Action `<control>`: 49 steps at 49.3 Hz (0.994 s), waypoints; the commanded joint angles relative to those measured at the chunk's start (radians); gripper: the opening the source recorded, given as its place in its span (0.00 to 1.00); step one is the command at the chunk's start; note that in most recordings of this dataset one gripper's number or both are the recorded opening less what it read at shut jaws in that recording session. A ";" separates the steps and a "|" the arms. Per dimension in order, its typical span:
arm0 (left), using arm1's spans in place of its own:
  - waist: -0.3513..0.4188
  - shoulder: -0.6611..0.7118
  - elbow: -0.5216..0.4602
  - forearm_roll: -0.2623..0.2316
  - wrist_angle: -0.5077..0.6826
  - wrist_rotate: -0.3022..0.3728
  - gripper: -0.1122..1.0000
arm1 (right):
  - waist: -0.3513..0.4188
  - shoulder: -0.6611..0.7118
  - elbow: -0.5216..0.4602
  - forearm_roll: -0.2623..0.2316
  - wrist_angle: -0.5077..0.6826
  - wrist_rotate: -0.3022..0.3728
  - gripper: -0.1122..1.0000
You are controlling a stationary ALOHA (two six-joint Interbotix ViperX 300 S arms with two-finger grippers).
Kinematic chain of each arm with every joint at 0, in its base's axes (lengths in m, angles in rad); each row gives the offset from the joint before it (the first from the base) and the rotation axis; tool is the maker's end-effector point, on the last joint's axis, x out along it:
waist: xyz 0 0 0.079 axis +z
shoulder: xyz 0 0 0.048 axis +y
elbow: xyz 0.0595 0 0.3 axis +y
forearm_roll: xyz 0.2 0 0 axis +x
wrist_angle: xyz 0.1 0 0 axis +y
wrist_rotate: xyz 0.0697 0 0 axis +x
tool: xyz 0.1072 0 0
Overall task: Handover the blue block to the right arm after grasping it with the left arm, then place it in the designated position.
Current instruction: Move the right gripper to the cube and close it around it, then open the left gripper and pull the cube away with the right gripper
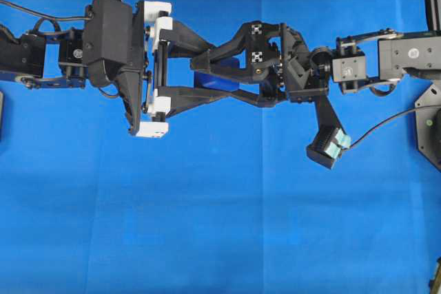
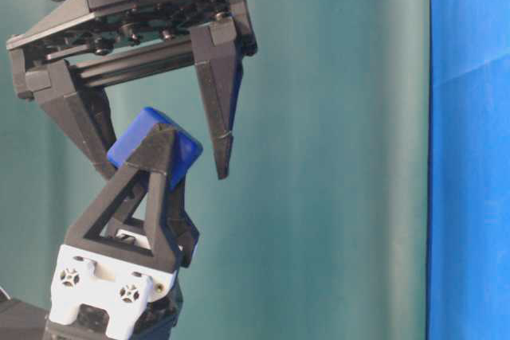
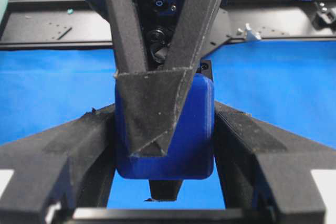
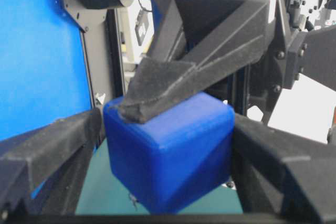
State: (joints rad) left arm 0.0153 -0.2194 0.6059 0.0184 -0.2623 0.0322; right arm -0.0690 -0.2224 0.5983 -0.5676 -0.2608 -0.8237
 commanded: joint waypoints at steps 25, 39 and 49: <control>0.000 -0.029 -0.012 -0.002 -0.014 0.002 0.51 | -0.002 -0.020 -0.055 0.005 0.081 0.028 0.57; 0.000 -0.025 -0.018 -0.002 -0.014 0.005 0.51 | -0.002 -0.020 -0.055 0.005 0.098 0.049 0.57; 0.000 -0.028 -0.017 -0.002 -0.012 -0.003 0.51 | -0.002 -0.020 -0.055 0.005 0.098 0.051 0.57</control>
State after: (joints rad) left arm 0.0184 -0.2209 0.6075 0.0138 -0.2623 0.0291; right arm -0.0675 -0.2255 0.5676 -0.5676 -0.1611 -0.7854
